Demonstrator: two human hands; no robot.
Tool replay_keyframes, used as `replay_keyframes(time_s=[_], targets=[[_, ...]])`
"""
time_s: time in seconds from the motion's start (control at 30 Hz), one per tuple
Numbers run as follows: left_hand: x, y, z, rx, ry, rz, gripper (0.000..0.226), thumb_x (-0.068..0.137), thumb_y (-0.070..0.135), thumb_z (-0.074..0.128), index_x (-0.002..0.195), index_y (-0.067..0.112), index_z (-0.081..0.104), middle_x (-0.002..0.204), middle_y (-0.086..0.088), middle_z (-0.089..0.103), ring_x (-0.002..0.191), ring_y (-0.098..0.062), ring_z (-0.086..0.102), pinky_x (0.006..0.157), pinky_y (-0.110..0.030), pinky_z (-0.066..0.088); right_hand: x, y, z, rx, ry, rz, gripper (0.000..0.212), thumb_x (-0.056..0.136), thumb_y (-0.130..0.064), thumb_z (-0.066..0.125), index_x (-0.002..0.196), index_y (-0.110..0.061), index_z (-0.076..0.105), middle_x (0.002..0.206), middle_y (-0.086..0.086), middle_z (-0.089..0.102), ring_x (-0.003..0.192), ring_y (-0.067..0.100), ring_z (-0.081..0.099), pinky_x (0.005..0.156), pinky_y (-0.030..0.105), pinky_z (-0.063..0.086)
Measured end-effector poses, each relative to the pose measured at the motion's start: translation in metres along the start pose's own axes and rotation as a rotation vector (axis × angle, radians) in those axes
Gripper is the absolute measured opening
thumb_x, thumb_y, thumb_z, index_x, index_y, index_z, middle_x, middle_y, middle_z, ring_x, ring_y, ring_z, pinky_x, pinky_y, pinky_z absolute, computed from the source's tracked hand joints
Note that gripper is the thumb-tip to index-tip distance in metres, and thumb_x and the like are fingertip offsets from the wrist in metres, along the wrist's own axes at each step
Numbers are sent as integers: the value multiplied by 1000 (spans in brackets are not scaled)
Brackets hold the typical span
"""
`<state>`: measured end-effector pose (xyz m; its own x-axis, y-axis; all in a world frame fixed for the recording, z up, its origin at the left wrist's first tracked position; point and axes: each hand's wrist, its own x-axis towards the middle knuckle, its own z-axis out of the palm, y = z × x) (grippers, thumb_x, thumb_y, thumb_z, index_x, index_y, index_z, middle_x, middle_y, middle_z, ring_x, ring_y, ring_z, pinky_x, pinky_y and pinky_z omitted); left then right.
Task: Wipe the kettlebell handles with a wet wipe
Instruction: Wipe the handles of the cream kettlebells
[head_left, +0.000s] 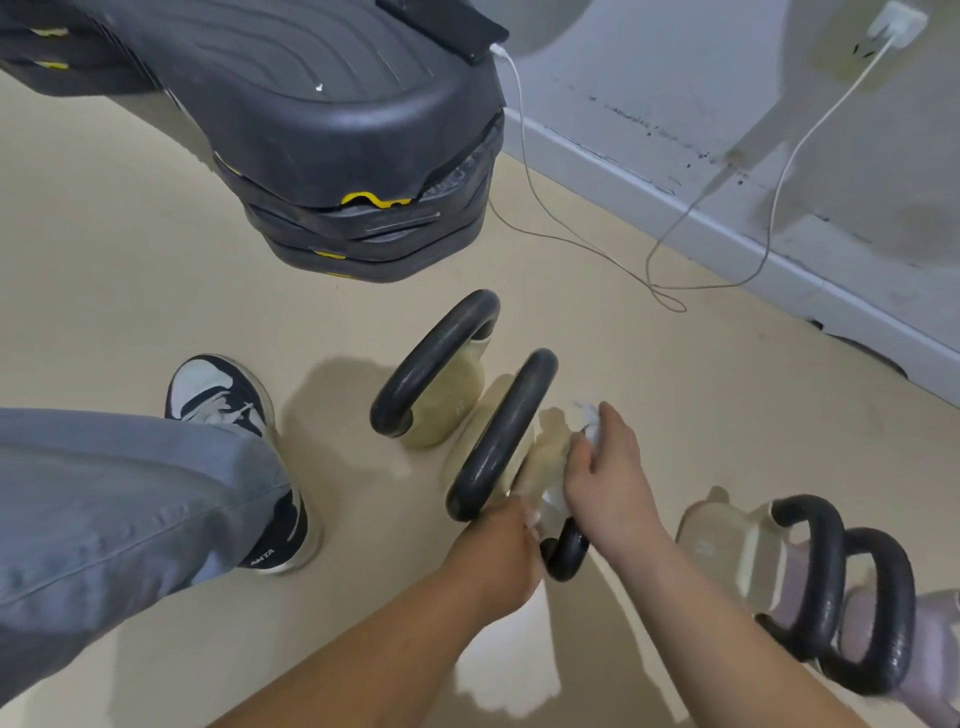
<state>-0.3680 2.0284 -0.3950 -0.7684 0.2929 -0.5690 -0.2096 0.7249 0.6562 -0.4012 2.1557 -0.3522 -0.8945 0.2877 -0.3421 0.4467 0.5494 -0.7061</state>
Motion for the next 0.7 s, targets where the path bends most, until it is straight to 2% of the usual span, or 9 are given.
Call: replay_keyframes(time_s=[0.07,0.13,0.23,0.37,0.43,0.5,0.57,0.63,0.7], targets=[[-1,7,-4,-55,20,9,34,102,20,45,75,35,32,91,0,50,72,-12,48,67,-22,42,-19,7,9,15,18,-16,50,105,-17,43,153,-22,30,139,1,47,131,19,48,102,29,40],[-6,11,-4,-160,73,6,34,103,13,43,71,26,41,74,-3,52,53,-6,48,53,-16,41,-38,13,16,54,20,67,57,104,-24,44,155,-32,19,136,4,56,116,24,63,95,41,54],[-8,9,0,-531,-9,-17,31,99,16,49,72,14,62,69,-4,64,63,-12,62,66,-23,48,-61,17,24,135,2,142,63,107,-23,44,160,-36,12,131,-2,64,104,9,68,91,33,52],[-6,9,0,-602,66,16,33,95,10,50,65,16,37,62,-1,39,52,-10,44,52,-18,43,-73,19,32,162,44,142,54,106,-30,43,156,-32,23,133,-6,64,116,9,65,99,38,52],[-1,1,2,-518,88,30,29,93,13,51,68,11,37,67,-5,41,59,-11,45,56,-20,43,-70,15,33,123,83,119,55,100,-40,42,152,-27,31,140,0,56,128,17,57,106,46,49],[-2,1,6,-481,99,68,21,90,24,56,82,5,53,84,-11,56,77,-14,54,73,-26,46,-56,11,29,61,97,83,52,102,-33,43,149,-15,36,139,9,51,130,23,51,107,45,46],[-5,6,2,-537,-36,65,6,89,23,58,95,23,60,105,-4,57,96,-12,53,88,-30,46,-31,7,19,-75,108,23,41,104,-20,44,140,0,40,132,16,50,127,32,47,103,43,44],[-5,1,7,-485,-56,32,40,95,10,52,102,48,43,121,14,43,107,-6,43,98,-25,39,-5,4,7,-224,35,-42,38,105,-14,43,138,4,43,136,18,46,134,33,41,109,35,36],[-4,-2,14,-408,13,120,58,97,2,47,125,50,30,133,20,26,121,-4,33,102,-18,25,22,2,-4,-394,-109,-40,34,107,-20,40,136,-7,52,146,15,42,140,28,39,114,31,32]])
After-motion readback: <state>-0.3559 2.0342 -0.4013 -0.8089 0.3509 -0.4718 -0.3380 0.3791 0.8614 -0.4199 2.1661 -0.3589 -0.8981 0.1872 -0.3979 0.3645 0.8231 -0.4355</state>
